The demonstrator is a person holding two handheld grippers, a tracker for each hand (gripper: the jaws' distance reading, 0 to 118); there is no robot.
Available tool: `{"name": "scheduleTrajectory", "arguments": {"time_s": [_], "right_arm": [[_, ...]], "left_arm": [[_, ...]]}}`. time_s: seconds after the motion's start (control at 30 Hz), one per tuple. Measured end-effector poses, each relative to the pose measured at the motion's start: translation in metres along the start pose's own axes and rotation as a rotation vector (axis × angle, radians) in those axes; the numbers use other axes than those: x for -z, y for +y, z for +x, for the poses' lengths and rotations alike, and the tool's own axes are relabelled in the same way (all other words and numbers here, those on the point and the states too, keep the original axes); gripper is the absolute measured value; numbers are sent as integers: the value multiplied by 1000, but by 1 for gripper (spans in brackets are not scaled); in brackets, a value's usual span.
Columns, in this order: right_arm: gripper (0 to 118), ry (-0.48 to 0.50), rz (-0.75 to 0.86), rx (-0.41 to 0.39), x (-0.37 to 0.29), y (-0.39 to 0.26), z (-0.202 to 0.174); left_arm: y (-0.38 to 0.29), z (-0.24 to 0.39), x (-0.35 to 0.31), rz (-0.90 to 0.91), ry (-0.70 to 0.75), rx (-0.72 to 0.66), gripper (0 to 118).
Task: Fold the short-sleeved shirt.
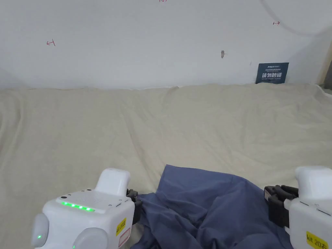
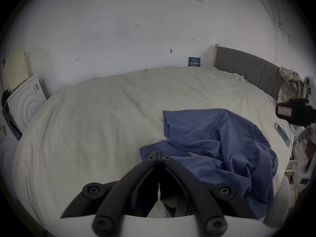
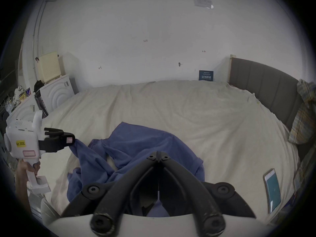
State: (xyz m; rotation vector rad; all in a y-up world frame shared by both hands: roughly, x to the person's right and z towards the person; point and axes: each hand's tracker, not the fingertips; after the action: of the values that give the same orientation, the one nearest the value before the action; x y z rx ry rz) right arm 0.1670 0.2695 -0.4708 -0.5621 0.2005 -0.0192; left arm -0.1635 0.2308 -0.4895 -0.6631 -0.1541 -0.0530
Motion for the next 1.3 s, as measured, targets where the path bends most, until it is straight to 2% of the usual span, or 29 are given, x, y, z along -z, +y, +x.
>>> {"name": "scheduleTrajectory", "arguments": {"time_s": [0.1,0.2,0.23,0.27,0.3,0.33,0.37,0.4,0.43,0.5,0.57,0.67,0.7,0.73,0.77,0.8,0.83,0.87,0.9,0.93,0.97,1.03,1.13,1.23,1.3], "right_arm": [[0,14,-13,-73,13,14,-2],[0,95,-76,-42,44,30,9],[0,108,-111,-56,59,36,12],[9,94,-142,-71,73,42,14],[25,86,-154,-72,83,46,16],[35,98,-163,-47,98,52,21],[35,119,-223,-22,114,58,26],[81,146,-271,1,129,62,29],[102,168,-345,-10,146,63,30],[103,143,-365,-22,169,66,32],[103,120,-421,-56,197,67,35],[103,4,-494,-121,231,55,40],[102,11,-519,-132,235,52,39],[97,34,-560,-99,242,47,41],[90,105,-602,-70,245,43,39],[87,119,-610,-91,245,39,33],[78,6,-521,-230,244,38,30],[61,15,-504,-264,233,36,21],[24,48,-490,-259,227,35,12],[2,45,-496,-244,216,38,0],[2,40,-496,-243,211,39,-7],[2,111,-518,-218,212,45,8],[2,61,-439,-236,190,57,11],[2,112,-381,-128,161,87,27],[2,98,-315,-87,132,103,29]], "left_arm": [[-7,-4,-13,21,6,-18,0],[-9,-5,-15,8,3,-17,0],[-10,-5,-14,7,6,-7,0],[-10,-5,-13,-2,4,-11,0],[-10,-5,-14,-5,3,-14,0],[-12,-4,-15,2,-6,-12,0],[-12,-4,-15,2,-7,-16,0],[-12,-4,-15,-1,-5,-19,0],[-13,-3,-16,2,-5,-18,0],[-13,-4,-16,0,-3,-24,0],[-14,-5,-15,0,-6,-35,0],[-14,-6,-15,-12,-3,-27,0],[-14,-6,-14,-15,-1,-27,0],[-15,-7,-13,-17,-2,-28,0],[-15,-7,-12,-22,-1,-31,0],[-16,-8,-10,-27,1,-34,0],[-17,-8,-9,-31,1,-35,0],[-17,-7,-8,-36,7,-33,0],[-18,-7,-9,-37,8,-34,0],[-19,-7,-9,-37,7,-34,0],[-19,-7,-10,-38,10,-37,0],[-19,-7,-15,-16,30,-43,0],[-15,-10,-24,-6,46,-46,0],[-7,-11,-38,23,60,-37,0],[0,-12,-49,43,62,-42,0]]}}
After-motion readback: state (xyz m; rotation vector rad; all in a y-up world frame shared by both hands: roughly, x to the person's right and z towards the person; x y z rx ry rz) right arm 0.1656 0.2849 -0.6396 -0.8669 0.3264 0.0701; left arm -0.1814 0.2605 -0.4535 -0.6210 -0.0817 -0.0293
